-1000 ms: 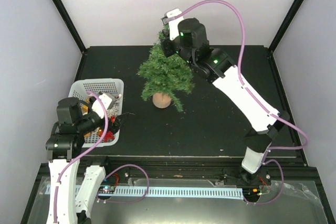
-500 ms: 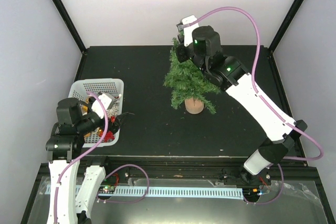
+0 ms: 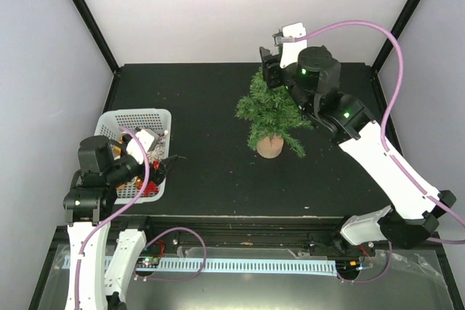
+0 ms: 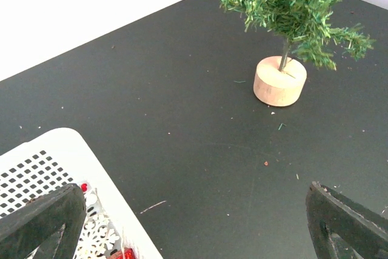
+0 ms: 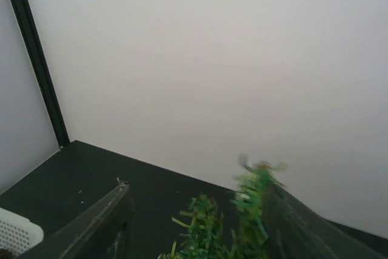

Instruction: Decorate the small christmas tree

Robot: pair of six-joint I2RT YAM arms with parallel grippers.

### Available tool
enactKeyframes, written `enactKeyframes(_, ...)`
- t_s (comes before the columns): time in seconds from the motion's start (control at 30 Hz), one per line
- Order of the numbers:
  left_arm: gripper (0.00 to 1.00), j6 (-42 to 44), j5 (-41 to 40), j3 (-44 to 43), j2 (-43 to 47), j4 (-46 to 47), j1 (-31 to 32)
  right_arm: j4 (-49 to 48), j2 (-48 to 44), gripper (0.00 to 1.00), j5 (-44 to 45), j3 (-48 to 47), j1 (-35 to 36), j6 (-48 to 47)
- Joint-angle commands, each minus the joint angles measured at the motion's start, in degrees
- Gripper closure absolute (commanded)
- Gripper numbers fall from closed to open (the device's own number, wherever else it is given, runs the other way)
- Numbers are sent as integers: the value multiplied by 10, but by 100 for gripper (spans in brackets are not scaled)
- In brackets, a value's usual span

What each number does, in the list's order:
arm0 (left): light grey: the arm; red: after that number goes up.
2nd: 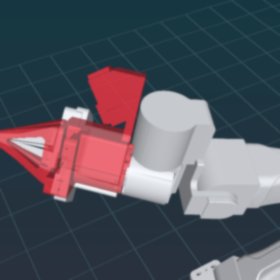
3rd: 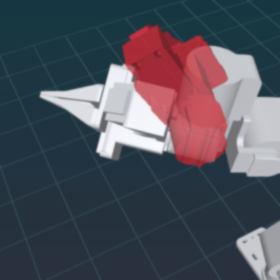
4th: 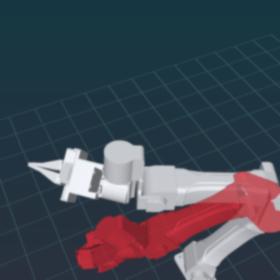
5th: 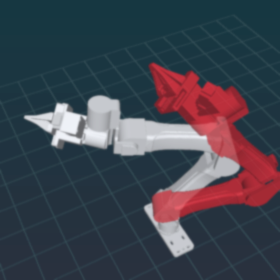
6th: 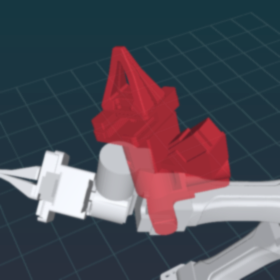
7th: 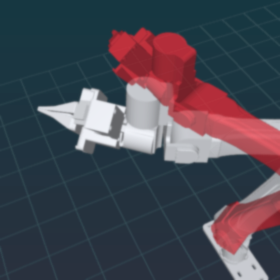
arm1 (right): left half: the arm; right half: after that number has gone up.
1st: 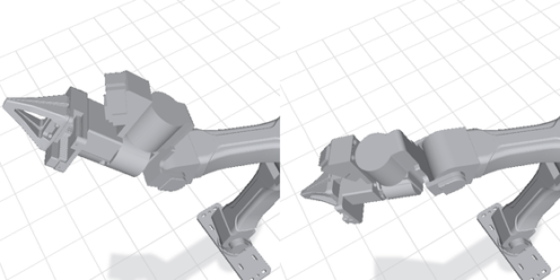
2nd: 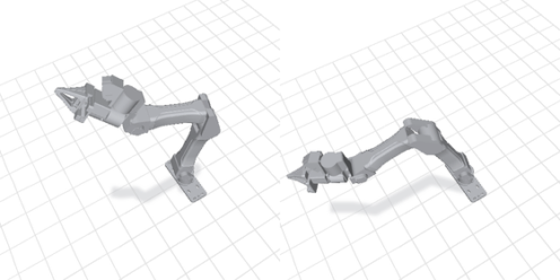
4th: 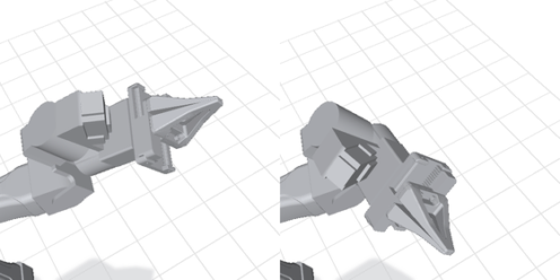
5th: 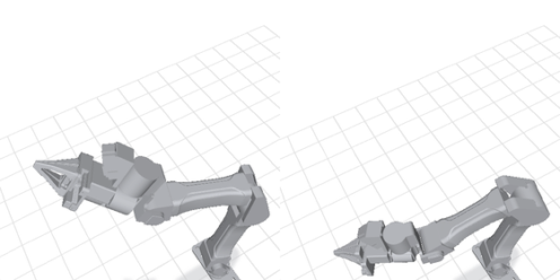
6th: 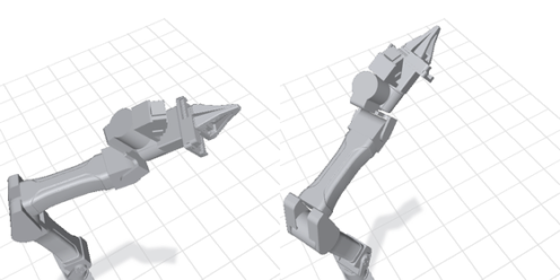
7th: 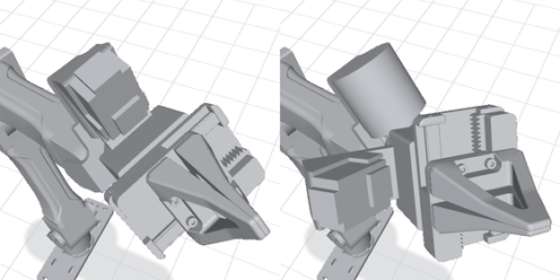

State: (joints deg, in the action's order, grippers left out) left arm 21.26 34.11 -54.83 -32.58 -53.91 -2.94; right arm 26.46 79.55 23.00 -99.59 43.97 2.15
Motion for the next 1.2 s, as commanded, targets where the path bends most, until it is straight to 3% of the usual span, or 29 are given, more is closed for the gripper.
enactKeyframes(0.0, 1, -8, -5, 1, 7, 15, -4, -4, -23, 39, 34, -3, -2, -4)
enactKeyframes(0.13, 1, -9, -8, 2, 4, 16, -3, 7, -39, 29, 56, -17, -2, -2)
enactKeyframes(0.33, 1, -9, -26, 1, 2, 15, -4, 20, -84, 23, 143, -28, -2, 29)
enactKeyframes(0.53, 2, 44, -157, -88, -44, -33, -14, 21, -191, 24, 193, 54, -2, 69)
enactKeyframes(0.63, 2, 98, -265, -96, -68, -23, -15, 53, -241, 27, 150, 109, -2, 100)
enactKeyframes(0.77, 11, 160, -371, -50, -115, -12, -19, 33, -304, 28, -20, 239, -1, 110)
enactKeyframes(0.93, 25, 187, -401, 17, -176, -6, -25, 4, -365, 29, -116, 333, -1, 124)
enactKeyframes(1.07, 24, 193, -414, 57, -217, 44, -27, 5, -383, 30, -132, 353, -1, 131)
enactKeyframes(1.17, 22, 172, -362, 35, -264, 35, -33, 6, -391, 30, -143, 361, 0, 136)
